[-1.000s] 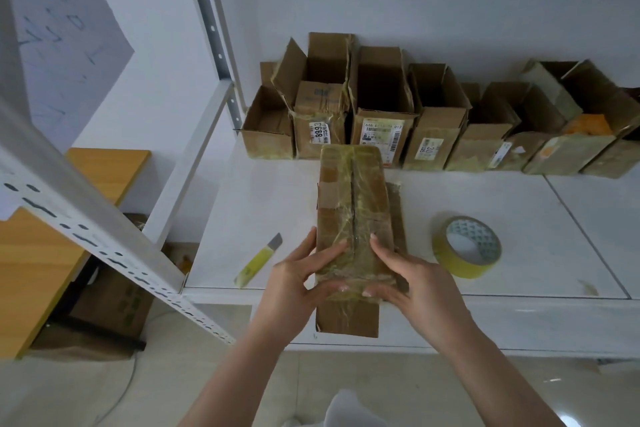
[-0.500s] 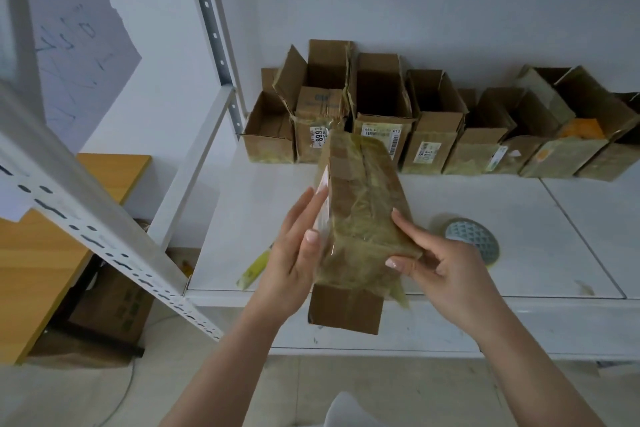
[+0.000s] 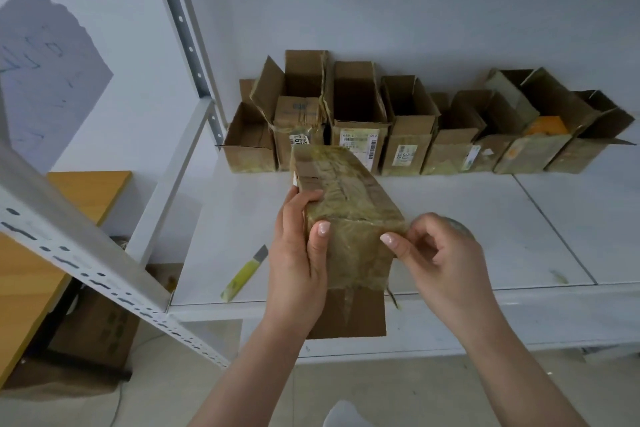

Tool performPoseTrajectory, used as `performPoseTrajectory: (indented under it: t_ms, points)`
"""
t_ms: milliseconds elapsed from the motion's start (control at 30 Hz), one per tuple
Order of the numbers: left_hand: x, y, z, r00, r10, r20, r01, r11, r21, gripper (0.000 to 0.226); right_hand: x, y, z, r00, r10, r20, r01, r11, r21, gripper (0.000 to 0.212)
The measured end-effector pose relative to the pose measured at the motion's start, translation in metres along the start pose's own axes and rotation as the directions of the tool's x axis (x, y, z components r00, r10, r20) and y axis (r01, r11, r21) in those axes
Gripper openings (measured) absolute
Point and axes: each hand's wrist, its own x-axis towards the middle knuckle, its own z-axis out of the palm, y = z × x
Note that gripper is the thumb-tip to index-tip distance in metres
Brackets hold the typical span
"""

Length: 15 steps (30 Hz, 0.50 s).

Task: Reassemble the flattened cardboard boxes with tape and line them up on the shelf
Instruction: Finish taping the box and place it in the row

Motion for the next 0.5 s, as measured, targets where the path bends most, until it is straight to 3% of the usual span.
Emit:
performPoseTrajectory:
  t_ms: [100, 167, 267, 500]
  points:
    - [-0.002, 0.003, 0.001, 0.999, 0.001, -0.037, -0.001, 1.000, 0.000, 0.036, -0.001, -0.002, 0.002, 0.992, -0.123, 0.000, 0.123, 0.990, -0.068, 0.042]
    - [-0.002, 0.006, -0.002, 0.998, -0.001, -0.069, 0.000, 1.000, -0.024, 0.032, -0.002, -0.002, 0.001, 0.994, -0.106, -0.006, 0.106, 0.989, 0.107, 0.050]
    - [-0.002, 0.012, -0.007, 0.995, -0.012, -0.095, 0.004, 0.996, -0.088, 0.031, 0.001, -0.004, 0.001, 0.998, 0.037, -0.041, -0.018, 0.914, 0.405, 0.062]
    - [-0.012, 0.025, -0.005, 0.995, 0.029, -0.099, -0.041, 0.991, -0.127, 0.033, 0.002, -0.016, 0.019, 0.991, -0.134, 0.015, 0.129, 0.975, 0.179, 0.070]
